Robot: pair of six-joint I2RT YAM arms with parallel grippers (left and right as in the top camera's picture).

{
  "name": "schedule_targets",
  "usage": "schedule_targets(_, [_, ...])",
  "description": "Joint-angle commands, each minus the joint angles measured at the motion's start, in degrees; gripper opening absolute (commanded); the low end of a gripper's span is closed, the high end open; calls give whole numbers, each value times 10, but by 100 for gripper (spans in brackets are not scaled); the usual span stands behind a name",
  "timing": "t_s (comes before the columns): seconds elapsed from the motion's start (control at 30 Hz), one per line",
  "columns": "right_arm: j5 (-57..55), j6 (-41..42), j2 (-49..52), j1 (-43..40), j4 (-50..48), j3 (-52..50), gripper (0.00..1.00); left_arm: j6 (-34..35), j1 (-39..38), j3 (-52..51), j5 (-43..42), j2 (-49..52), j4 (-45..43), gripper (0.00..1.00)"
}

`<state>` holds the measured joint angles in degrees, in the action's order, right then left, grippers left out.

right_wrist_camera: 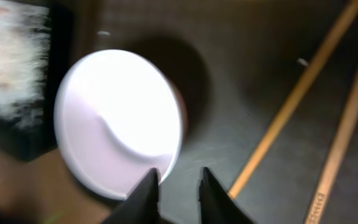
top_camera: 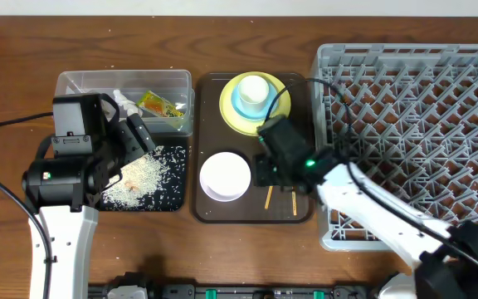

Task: Sort waste into correct bins and load items into the dishwasher rack
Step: 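Lower right gripper onto the wooden chopsticks and grasp them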

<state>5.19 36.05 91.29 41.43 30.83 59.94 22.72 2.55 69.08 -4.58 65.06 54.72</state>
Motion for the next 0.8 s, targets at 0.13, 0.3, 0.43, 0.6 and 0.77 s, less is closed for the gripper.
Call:
schedule_targets(0.13, [-169,74,52,33,0,6,7,1,2,-2,-3,1,1,91])
schedule_targets(0.3, [-201,110,76,34,0,6,5,1,2,-2,-3,1,1,91])
schedule_targets(0.43, [-220,124,85,34,0,6,8,1,2,-2,-3,1,1,91])
schedule_targets(0.6, [-230,124,92,34,0,6,9,1,2,-2,-3,1,1,91])
schedule_targets(0.77, [-232,132,103,34,0,1,9,1,2,-2,-3,1,1,91])
